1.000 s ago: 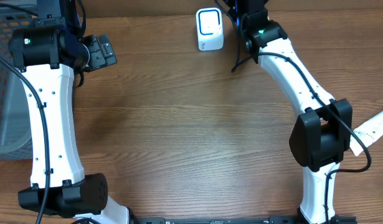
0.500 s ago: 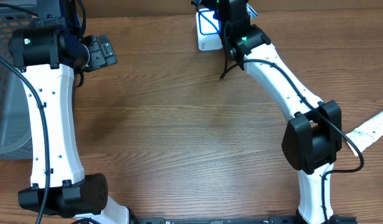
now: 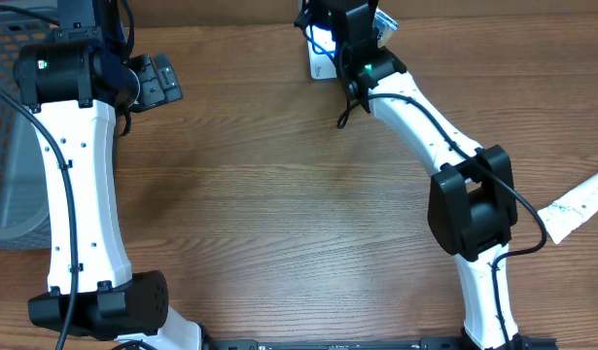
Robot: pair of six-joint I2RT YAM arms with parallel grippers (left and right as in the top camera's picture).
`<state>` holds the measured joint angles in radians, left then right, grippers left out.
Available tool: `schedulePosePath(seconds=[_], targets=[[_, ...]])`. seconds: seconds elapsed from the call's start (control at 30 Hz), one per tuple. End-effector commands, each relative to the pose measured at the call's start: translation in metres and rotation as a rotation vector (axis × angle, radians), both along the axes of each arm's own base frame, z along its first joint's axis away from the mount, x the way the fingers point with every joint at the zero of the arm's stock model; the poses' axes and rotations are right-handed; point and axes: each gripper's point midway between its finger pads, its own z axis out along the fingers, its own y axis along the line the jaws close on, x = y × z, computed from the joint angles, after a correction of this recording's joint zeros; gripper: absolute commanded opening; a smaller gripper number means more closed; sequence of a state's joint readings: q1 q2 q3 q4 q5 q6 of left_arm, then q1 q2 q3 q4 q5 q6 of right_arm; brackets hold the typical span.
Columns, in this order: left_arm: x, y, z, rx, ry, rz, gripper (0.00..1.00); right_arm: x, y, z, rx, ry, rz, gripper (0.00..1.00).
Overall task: Scan the item barcode
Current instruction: 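Hold the snack bag barcode in front of the scanner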
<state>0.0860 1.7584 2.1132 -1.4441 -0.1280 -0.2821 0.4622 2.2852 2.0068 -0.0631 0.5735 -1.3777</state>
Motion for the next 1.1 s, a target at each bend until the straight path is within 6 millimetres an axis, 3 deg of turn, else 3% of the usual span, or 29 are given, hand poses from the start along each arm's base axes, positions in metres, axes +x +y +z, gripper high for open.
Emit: schedulePosePath(seconds=[0.0,0.17,0.63,1.07], targets=[[0.0,0.003,-0.001,0.007,0.004,0.01,1.0,-0.005,0.028,-0.009,-0.064,0.008,0.054,0.04],[0.0,0.003,-0.001,0.007,0.004,0.01,1.0,-0.017,0.049,-0.017,-0.083,0.041,0.087,0.04],[0.0,0.003,-0.001,0.007,0.004,0.01,1.0,-0.061,0.119,-0.096,-0.067,0.244,0.202,0.04],[0.0,0.003,-0.001,0.007,0.004,0.01,1.0,-0.062,0.125,-0.094,-0.038,0.224,0.193,0.04]])
